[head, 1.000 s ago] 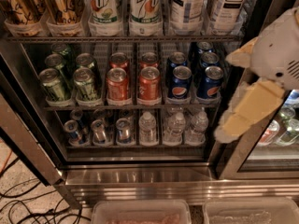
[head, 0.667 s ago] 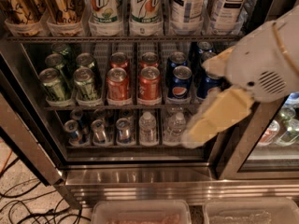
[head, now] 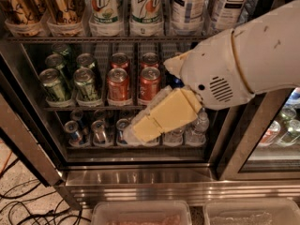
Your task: Pick redbull can from bottom shelf of fridge
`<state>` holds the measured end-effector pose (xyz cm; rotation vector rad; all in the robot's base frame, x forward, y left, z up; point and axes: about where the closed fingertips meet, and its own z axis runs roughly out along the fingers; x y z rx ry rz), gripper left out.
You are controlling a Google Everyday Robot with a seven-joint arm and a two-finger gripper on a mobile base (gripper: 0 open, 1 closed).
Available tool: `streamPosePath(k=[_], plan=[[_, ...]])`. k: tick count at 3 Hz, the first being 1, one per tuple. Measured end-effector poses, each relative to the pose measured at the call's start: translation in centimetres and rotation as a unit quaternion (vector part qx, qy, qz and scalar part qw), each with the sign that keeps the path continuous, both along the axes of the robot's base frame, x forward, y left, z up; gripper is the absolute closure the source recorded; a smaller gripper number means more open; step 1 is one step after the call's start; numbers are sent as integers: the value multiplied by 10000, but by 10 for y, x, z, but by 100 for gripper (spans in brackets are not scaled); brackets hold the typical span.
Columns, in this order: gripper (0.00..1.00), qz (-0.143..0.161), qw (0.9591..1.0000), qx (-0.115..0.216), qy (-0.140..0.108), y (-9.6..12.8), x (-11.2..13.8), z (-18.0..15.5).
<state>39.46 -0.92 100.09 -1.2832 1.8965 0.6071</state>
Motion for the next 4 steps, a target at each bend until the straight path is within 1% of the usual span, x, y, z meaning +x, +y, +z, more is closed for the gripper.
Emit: streamPosePath(k=[1, 2, 3, 4], plan=[[0, -85, 9989, -418, -178, 14, -3, -2], [0, -302, 9948, -818, -534, 4, 16, -37], [0, -496, 9881, -1058, -1001, -18, 44, -75], [0, -651, 9837, -1059, -1299, -42, 64, -111]])
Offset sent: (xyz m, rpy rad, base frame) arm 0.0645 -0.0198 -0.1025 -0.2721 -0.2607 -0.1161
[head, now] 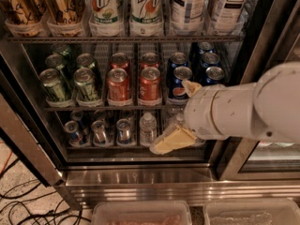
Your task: Pick redbull can from bottom shelf of fridge
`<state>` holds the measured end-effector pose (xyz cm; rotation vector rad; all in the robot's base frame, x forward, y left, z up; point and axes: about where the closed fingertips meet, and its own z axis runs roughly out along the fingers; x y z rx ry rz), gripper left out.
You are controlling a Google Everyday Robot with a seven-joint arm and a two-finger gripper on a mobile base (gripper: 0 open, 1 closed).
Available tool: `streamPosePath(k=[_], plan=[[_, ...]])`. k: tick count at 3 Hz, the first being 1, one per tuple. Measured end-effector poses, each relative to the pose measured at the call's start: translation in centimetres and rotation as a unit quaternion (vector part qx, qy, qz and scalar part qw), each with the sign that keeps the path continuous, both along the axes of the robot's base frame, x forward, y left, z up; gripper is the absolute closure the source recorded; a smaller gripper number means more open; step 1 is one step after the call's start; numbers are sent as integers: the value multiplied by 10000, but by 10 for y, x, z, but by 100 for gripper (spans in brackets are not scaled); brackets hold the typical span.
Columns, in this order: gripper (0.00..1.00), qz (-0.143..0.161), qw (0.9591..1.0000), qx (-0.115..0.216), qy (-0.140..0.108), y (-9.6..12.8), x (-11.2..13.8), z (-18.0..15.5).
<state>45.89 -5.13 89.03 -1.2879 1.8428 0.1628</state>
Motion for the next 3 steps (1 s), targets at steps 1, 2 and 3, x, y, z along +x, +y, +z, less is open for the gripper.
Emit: streamPosePath(k=[1, 2, 3], plan=[[0, 139, 9994, 204, -234, -12, 9, -39], [0, 142, 9994, 199, -237, -11, 9, -39], [0, 124, 9988, 407, -251, -6, 12, -42]])
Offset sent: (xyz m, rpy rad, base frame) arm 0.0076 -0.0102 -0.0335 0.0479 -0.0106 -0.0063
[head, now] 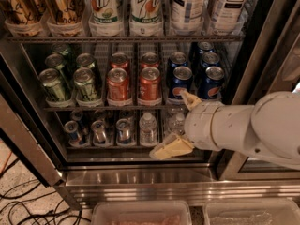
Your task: Pick redbull can from bottom shelf of fridge
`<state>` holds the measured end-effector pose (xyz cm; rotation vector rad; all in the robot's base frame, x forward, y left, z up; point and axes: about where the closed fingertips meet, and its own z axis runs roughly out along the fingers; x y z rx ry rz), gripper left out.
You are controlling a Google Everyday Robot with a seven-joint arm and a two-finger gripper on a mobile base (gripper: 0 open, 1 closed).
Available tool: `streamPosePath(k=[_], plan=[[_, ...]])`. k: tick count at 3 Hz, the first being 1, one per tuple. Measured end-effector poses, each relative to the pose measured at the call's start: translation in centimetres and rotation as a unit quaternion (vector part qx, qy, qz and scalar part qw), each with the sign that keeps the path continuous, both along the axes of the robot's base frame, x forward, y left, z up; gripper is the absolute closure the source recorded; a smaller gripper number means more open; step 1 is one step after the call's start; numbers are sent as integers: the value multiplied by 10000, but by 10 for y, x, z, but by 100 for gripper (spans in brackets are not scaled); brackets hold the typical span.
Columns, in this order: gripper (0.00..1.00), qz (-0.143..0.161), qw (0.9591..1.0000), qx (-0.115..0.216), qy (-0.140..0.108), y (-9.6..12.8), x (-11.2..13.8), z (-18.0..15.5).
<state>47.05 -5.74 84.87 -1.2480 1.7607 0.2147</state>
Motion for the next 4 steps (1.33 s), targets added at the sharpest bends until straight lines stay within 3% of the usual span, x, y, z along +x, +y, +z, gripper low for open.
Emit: streamPosePath(k=[1, 2, 3, 4], plan=[[0, -140, 9989, 437, 128, 26, -3, -31], [0, -550, 9927, 1019, 341, 46, -4, -77], [0, -1067, 9814, 1515, 509, 45, -6, -124], [0, -973, 9795, 1733, 318, 84, -9, -145]])
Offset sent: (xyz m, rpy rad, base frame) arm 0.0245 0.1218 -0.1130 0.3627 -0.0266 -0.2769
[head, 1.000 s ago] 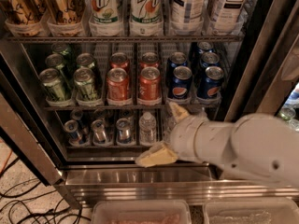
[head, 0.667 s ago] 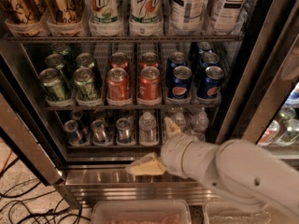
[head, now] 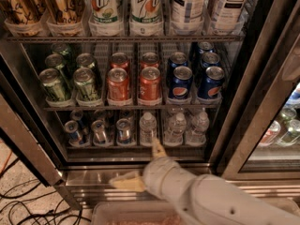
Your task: Pick redbull can from bottom shelf of fridge
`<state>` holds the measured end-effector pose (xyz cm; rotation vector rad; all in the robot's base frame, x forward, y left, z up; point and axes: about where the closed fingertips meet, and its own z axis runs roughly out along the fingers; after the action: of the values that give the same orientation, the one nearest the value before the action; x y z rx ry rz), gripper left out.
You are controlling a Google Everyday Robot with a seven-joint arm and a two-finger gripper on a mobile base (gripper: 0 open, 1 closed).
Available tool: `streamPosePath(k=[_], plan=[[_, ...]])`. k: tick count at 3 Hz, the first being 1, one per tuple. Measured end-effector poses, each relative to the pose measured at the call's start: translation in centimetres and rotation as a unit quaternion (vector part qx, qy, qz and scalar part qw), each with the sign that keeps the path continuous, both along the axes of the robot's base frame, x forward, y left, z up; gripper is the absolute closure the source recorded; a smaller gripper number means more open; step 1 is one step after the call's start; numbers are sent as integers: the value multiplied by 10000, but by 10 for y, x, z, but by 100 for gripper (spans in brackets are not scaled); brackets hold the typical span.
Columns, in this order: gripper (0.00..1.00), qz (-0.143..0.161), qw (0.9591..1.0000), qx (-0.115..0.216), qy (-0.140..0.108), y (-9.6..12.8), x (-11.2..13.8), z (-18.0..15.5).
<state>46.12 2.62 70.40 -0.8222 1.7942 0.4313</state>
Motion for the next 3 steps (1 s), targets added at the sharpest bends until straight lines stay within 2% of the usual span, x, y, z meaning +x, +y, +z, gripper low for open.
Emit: streamPosePath(k=[1, 2, 3], plan=[[0, 606, 9962, 381, -487, 96, -9, 15], [0, 808, 9905, 964, -560, 162, -19, 21], [0, 540, 9922, 1004, -506, 161, -7, 11]])
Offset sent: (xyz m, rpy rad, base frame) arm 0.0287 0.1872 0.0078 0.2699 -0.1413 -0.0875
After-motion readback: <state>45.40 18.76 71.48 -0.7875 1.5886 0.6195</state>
